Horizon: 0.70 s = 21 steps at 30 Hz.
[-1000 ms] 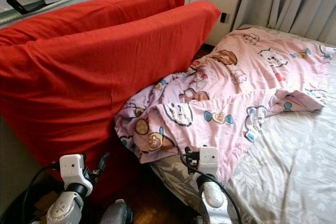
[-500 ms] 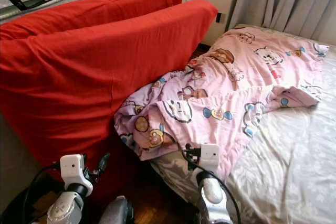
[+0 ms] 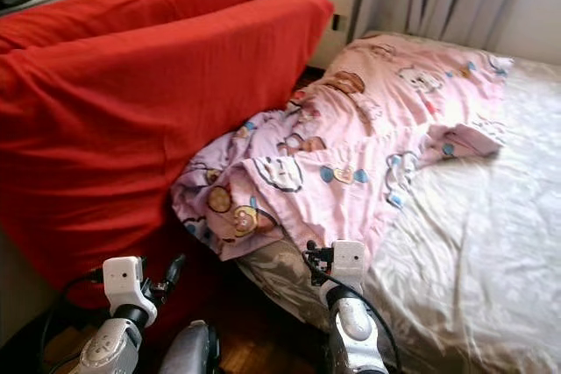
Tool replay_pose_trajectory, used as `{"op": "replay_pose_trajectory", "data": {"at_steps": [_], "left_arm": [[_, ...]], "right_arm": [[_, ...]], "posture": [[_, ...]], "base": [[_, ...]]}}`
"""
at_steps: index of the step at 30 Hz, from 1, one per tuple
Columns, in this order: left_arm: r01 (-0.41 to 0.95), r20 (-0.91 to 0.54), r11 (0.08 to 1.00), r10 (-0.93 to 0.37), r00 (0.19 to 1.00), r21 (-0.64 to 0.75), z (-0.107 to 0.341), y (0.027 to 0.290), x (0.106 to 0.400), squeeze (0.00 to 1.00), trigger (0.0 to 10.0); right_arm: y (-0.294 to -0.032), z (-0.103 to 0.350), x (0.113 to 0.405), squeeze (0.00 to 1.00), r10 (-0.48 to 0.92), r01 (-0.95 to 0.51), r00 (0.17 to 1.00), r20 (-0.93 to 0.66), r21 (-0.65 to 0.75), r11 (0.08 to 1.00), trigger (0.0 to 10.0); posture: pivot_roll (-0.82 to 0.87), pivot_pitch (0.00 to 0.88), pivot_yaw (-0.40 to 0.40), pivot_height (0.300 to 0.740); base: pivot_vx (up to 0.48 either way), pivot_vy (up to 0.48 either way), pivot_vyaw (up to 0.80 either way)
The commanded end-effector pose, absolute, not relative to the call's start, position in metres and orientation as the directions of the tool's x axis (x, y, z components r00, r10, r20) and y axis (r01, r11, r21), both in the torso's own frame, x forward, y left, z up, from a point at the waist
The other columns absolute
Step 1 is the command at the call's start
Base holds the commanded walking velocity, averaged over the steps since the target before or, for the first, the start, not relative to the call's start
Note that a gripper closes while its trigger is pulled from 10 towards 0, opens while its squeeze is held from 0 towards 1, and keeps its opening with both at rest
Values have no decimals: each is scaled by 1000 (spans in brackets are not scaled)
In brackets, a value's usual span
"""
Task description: Clean up the room
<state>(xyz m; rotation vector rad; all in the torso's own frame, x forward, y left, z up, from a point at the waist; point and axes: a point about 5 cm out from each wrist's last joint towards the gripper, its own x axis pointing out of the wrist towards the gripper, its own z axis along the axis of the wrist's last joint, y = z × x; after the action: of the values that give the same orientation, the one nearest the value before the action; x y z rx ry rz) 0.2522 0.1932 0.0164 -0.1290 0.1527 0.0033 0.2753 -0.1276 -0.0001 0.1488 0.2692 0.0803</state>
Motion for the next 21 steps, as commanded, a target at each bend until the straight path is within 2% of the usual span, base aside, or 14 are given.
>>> {"op": "replay_pose_trajectory", "data": {"at_steps": [1, 11, 13, 21], "left_arm": [[-21, -142, 990, 1, 990, -137, 20, 194, 255, 0, 10000], [-23, -143, 990, 3, 990, -136, 20, 194, 255, 0, 10000], [-23, -142, 991, 3, 990, -135, 20, 194, 255, 0, 10000], [-20, -141, 991, 1, 990, -136, 21, 193, 254, 0, 10000]], "right_arm": [[-124, 1, 278, 0, 112, -73, 960, -255, 156, 985, 10000], [-122, -4, 274, 0, 157, -121, 948, -278, 143, 982, 10000], [-123, -6, 271, 0, 158, -121, 945, -285, 144, 982, 10000], [-124, -11, 268, 0, 152, -107, 939, -308, 158, 982, 10000]], "posture": [[23, 82, 5, 618], [22, 82, 5, 618], [22, 83, 5, 618], [22, 85, 5, 618]], "base": [[262, 0, 0], [288, 0, 0], [302, 0, 800], [303, 0, 0]]}}
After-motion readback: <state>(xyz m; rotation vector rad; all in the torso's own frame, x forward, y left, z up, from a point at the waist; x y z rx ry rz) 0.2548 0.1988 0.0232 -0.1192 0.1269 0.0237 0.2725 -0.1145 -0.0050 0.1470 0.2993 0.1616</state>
